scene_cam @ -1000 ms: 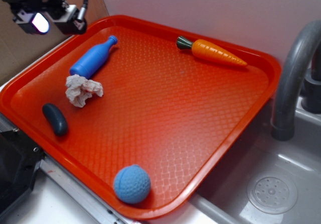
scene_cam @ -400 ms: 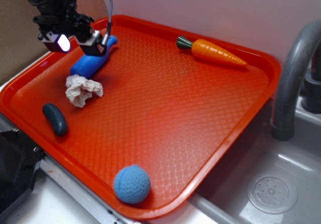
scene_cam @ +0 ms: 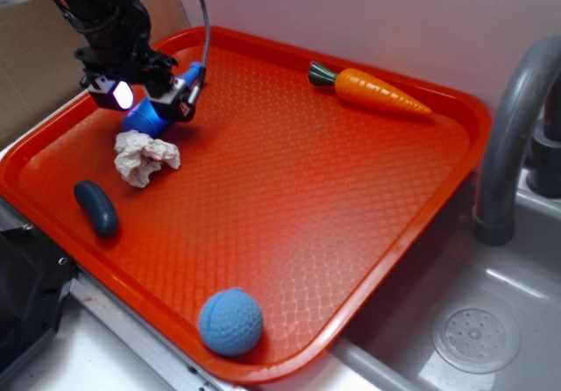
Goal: Grab the blue bottle.
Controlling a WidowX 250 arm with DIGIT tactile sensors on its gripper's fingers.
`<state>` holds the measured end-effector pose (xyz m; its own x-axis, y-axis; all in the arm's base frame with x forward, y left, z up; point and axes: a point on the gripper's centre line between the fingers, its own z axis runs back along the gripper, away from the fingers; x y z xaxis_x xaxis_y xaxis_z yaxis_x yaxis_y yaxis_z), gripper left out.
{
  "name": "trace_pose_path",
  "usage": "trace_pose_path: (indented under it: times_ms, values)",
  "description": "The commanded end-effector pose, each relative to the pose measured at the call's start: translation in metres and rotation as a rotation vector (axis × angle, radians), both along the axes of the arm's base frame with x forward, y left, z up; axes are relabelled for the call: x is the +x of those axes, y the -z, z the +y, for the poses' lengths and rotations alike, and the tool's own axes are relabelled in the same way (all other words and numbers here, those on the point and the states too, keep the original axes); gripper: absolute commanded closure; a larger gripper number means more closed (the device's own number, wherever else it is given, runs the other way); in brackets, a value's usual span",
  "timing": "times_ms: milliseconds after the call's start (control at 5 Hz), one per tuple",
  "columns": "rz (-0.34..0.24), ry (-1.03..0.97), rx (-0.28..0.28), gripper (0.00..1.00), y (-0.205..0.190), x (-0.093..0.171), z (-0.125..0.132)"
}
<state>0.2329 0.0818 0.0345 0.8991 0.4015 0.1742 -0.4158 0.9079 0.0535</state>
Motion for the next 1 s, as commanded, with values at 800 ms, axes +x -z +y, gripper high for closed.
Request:
trace_pose_path:
  times_ms: [800]
  values:
    - [0.000,0.235,-0.046,1.00,-0.096,0.019,-0.026]
